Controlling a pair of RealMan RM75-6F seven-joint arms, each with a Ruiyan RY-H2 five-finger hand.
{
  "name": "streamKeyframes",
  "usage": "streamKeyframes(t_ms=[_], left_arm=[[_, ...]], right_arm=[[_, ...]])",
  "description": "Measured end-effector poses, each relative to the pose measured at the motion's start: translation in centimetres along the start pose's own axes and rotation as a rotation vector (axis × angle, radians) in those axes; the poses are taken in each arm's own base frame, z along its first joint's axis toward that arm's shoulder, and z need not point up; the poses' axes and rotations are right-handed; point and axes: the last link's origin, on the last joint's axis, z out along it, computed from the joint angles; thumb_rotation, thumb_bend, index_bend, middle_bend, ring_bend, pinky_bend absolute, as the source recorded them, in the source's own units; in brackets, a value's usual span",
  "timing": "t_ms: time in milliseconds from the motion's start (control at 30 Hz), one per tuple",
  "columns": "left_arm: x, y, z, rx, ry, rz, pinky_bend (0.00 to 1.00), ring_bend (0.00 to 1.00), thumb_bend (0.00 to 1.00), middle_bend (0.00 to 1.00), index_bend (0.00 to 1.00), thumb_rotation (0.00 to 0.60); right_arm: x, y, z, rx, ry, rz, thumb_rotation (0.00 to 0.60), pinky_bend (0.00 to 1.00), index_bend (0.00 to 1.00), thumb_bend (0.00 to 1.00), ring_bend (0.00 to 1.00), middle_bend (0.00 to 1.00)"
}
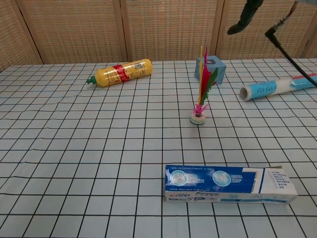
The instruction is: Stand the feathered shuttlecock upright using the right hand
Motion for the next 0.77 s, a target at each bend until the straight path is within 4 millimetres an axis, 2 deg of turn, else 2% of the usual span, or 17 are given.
streamKeyframes(t_ms=[167,333,467,567,767], left_arm=[[0.3,0.5,-0.5,-0.026,0.023,-0.008,0.00,0.00,0.00,0.00,0.00,0.600],[0.6,0.7,-1.1,-0.040,0.058,-0.003,0.00,0.00,0.00,0.00,0.00,0.600],[0.6,0.7,-1.2,-0.055,0.090,0.000,0.00,0.00,0.00,0.00,0.00,0.600],[0.7,1.0,-1.3,-0.083,0.122,-0.002,0.00,0.00,0.00,0.00,0.00,0.600],[0.4,1.3,-1.9,-0.116,0.163,-0.006,0.00,0.00,0.00,0.00,0.00,0.600]], right_arm=[[0.1,2.5,-3.5,-0.113,0.011,0.122,0.600,0.00,0.00,0.00,0.00,0.00],[-1.2,5.2,-10.4,-0.278,-0.015,0.286,0.600,0.00,0.00,0.00,0.00,0.00],[-3.1,5.3,-16.6,-0.374,-0.135,0.391,0.600,0.00,0.00,0.00,0.00,0.00],[-4.1,4.8,-20.4,-0.444,-0.200,0.430,0.600,0.00,0.00,0.00,0.00,0.00],[-5.4,3.8,-26.2,-0.562,-0.202,0.475,0.600,0.00,0.00,0.00,0.00,0.00]])
